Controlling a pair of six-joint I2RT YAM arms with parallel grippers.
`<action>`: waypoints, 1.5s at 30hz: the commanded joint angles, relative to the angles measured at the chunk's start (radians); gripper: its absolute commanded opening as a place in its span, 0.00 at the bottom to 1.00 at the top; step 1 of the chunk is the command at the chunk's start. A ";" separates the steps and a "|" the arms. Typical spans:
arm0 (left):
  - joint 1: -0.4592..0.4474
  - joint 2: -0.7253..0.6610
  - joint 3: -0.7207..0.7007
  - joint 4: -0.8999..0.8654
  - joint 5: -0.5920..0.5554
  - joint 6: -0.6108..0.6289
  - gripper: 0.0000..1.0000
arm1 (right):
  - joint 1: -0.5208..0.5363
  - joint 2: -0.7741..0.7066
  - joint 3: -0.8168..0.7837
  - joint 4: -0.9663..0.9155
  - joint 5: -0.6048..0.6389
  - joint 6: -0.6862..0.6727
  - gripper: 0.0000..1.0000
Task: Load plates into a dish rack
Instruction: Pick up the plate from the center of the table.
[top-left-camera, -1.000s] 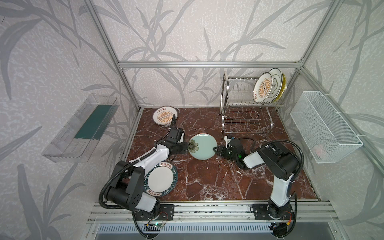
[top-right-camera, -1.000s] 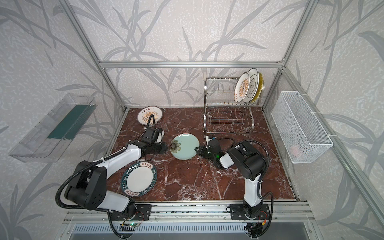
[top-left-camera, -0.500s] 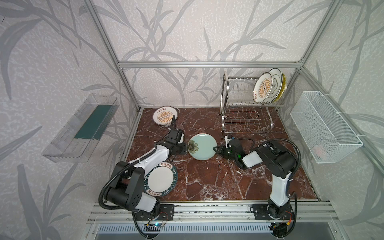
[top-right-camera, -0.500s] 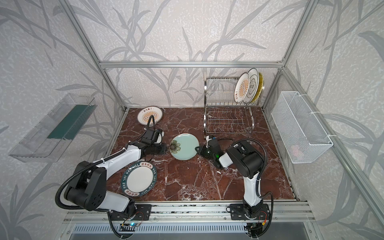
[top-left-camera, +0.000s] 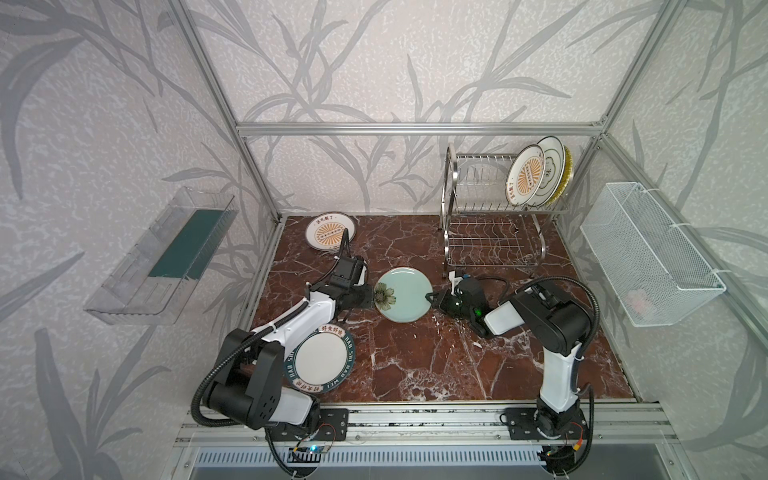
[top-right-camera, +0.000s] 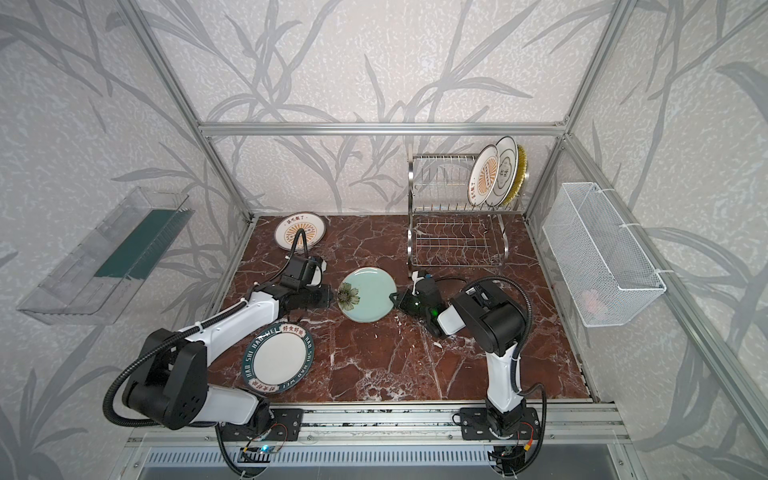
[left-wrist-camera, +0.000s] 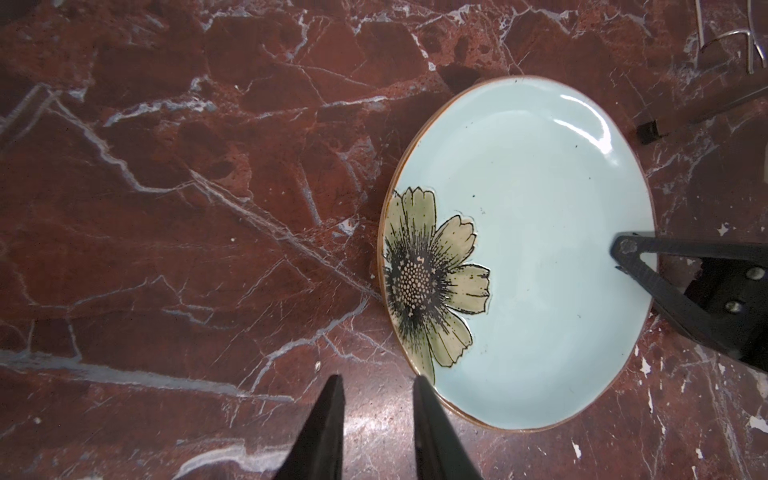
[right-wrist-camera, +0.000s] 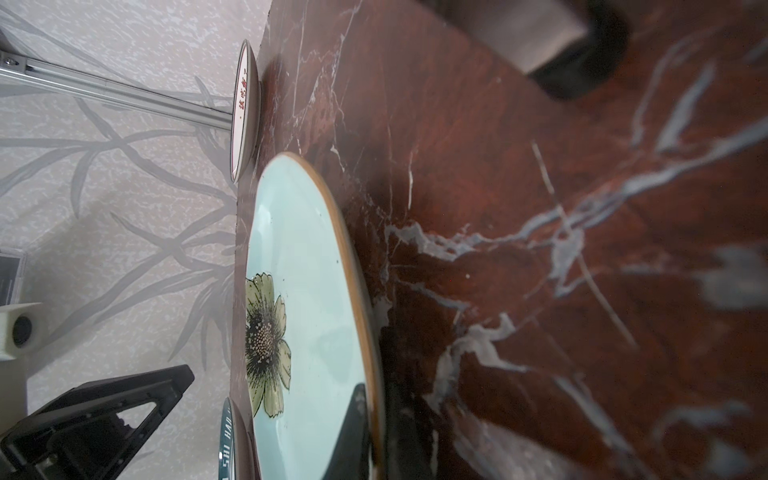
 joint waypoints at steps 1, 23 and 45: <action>0.005 -0.039 -0.002 -0.030 -0.015 -0.016 0.25 | -0.020 -0.038 -0.027 0.023 -0.016 -0.025 0.00; 0.009 -0.089 -0.043 0.144 0.227 -0.112 0.32 | -0.081 -0.265 -0.056 -0.061 -0.140 -0.101 0.00; 0.010 -0.051 -0.059 0.205 0.249 -0.146 0.28 | -0.088 -0.359 -0.063 0.021 -0.244 -0.060 0.00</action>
